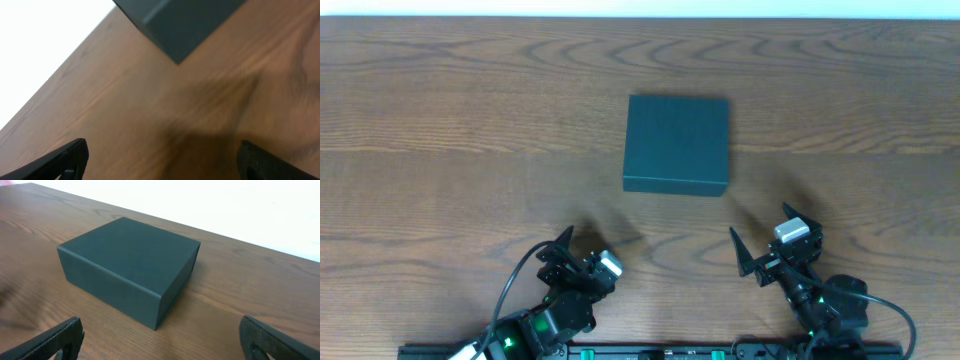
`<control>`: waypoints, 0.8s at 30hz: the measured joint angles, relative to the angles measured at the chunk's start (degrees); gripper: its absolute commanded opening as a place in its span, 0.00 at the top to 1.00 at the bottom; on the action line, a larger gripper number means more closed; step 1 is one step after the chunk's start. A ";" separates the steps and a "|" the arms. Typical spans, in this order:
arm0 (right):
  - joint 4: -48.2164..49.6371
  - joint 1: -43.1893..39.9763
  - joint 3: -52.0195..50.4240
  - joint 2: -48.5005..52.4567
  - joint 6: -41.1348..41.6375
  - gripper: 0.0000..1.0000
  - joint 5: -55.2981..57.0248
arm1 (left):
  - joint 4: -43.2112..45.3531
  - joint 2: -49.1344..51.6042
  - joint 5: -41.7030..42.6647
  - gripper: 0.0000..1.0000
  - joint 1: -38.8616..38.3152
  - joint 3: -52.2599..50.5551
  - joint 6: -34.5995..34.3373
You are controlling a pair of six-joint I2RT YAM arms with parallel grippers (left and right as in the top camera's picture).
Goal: Pack container
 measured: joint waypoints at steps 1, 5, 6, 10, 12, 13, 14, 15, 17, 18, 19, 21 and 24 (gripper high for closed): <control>-0.02 0.00 0.00 0.00 0.00 0.01 -0.02 | -0.94 0.00 0.00 0.05 0.00 0.00 0.00; -0.02 0.00 0.00 0.00 0.00 0.01 -0.11 | -1.66 0.00 0.00 0.05 0.00 0.00 0.00; -0.02 0.00 0.00 0.00 0.00 0.01 -0.11 | -1.68 0.00 0.00 0.04 0.00 0.00 0.00; -0.02 0.00 0.00 0.00 0.00 0.01 -0.11 | -2.32 0.00 0.00 0.05 0.00 0.00 0.00; -0.02 0.00 0.00 0.00 0.00 0.01 -0.13 | -2.36 0.00 0.00 0.04 0.00 0.00 0.00; -0.02 0.00 0.00 0.00 0.00 0.01 -0.13 | -2.38 0.00 0.00 0.04 0.00 0.00 0.00; -0.02 0.00 0.00 0.00 0.00 0.01 -0.13 | -2.38 0.00 0.00 0.05 0.00 0.00 0.00; -0.02 0.00 0.00 0.00 0.00 0.01 -0.13 | -2.38 0.00 0.00 0.05 0.00 0.00 0.00; -0.02 0.00 0.00 0.00 0.00 0.01 -0.13 | -2.36 0.00 0.00 0.04 0.09 0.00 0.00; -0.02 0.00 0.00 0.00 0.00 0.01 -0.13 | -2.32 0.00 0.00 0.05 0.20 0.00 0.00; -0.02 0.00 0.00 0.00 0.00 0.01 -0.13 | -2.27 -0.02 0.00 0.05 0.33 0.00 0.00; -0.02 0.00 0.00 0.00 0.00 0.01 -0.13 | -2.23 -0.35 0.20 0.05 1.77 0.00 0.00; -0.04 0.00 0.00 0.00 0.00 0.01 -0.13 | -1.38 -3.17 1.55 0.05 8.28 0.00 -0.02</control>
